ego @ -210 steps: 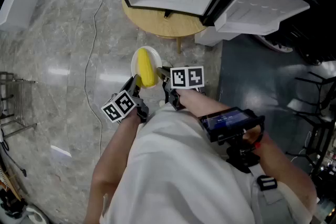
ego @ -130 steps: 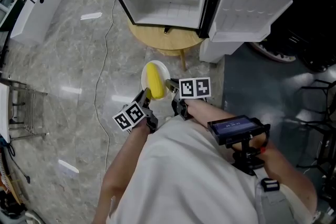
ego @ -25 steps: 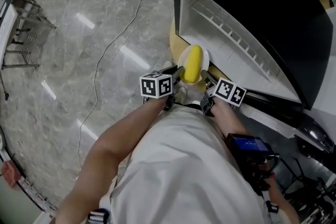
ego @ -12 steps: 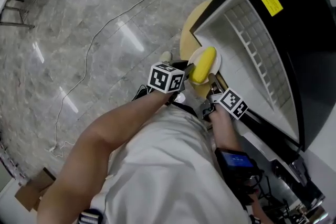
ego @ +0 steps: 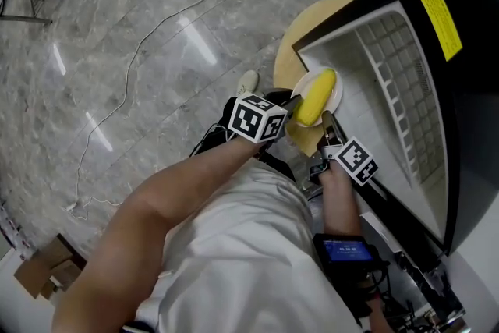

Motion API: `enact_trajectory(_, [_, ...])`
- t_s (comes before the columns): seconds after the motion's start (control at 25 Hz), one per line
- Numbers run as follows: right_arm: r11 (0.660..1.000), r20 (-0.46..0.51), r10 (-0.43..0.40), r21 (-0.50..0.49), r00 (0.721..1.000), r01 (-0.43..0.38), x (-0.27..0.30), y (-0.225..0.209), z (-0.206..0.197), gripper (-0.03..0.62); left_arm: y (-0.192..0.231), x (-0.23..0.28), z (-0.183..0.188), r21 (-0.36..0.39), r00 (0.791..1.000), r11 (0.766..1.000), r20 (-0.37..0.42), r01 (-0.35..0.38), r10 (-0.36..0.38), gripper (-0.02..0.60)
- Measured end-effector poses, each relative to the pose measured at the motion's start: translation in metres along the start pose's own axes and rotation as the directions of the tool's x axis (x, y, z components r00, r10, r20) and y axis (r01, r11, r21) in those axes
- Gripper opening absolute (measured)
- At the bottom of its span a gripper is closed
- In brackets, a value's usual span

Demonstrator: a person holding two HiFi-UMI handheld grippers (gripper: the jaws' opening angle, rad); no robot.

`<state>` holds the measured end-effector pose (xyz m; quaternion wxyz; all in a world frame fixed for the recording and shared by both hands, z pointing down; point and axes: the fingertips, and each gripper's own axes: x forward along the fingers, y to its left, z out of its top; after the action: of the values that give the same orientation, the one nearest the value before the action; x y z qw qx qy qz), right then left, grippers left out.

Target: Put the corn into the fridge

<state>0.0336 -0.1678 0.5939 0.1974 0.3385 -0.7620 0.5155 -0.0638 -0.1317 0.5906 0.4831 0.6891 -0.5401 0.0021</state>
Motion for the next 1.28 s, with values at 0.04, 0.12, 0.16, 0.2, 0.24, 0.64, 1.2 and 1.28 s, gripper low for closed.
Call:
enact_trajectory(0.04, [1.000,0.002,0.000,-0.002,1.000,0.000,0.000,0.000,0.000,0.060,-0.001,0.000,0.000,0.000,1.000,1.000,0.003,0.000,0.000,0.064])
enact_trajectory(0.12, [1.000,0.004,-0.001,-0.005,1.000,0.001,-0.001,-0.001,0.002,0.060,-0.002,0.001,0.001,-0.001,1.000,1.000,0.009,-0.001,0.001,0.064])
enact_trajectory(0.16, [1.000,0.006,-0.002,-0.007,1.000,0.002,0.000,-0.002,0.004,0.060,-0.002,0.002,0.002,-0.003,1.000,1.000,0.011,-0.001,0.001,0.064])
enact_trajectory(0.2, [1.000,0.007,-0.004,-0.008,1.000,0.004,0.002,-0.003,0.006,0.060,-0.002,0.004,0.003,-0.004,1.000,1.000,0.013,-0.002,0.002,0.064])
enact_trajectory(0.24, [1.000,0.008,-0.005,-0.009,1.000,0.005,0.004,-0.003,0.008,0.060,0.000,0.006,0.005,-0.005,1.000,1.000,0.015,-0.003,0.003,0.064])
enact_trajectory(0.64, [0.999,0.032,-0.023,-0.030,0.999,0.023,0.014,-0.009,0.022,0.060,0.008,0.024,0.013,-0.021,1.000,1.000,0.026,-0.008,0.008,0.064])
enact_trajectory(1.2, [0.998,0.088,-0.044,-0.050,0.995,0.048,0.027,-0.012,0.061,0.060,0.007,0.051,0.045,0.020,0.999,1.000,0.039,-0.007,0.006,0.064])
enact_trajectory(1.28, [0.997,0.096,-0.051,-0.053,0.994,0.056,0.029,-0.014,0.066,0.060,0.007,0.055,0.049,0.024,0.999,1.000,0.041,-0.009,0.008,0.064])
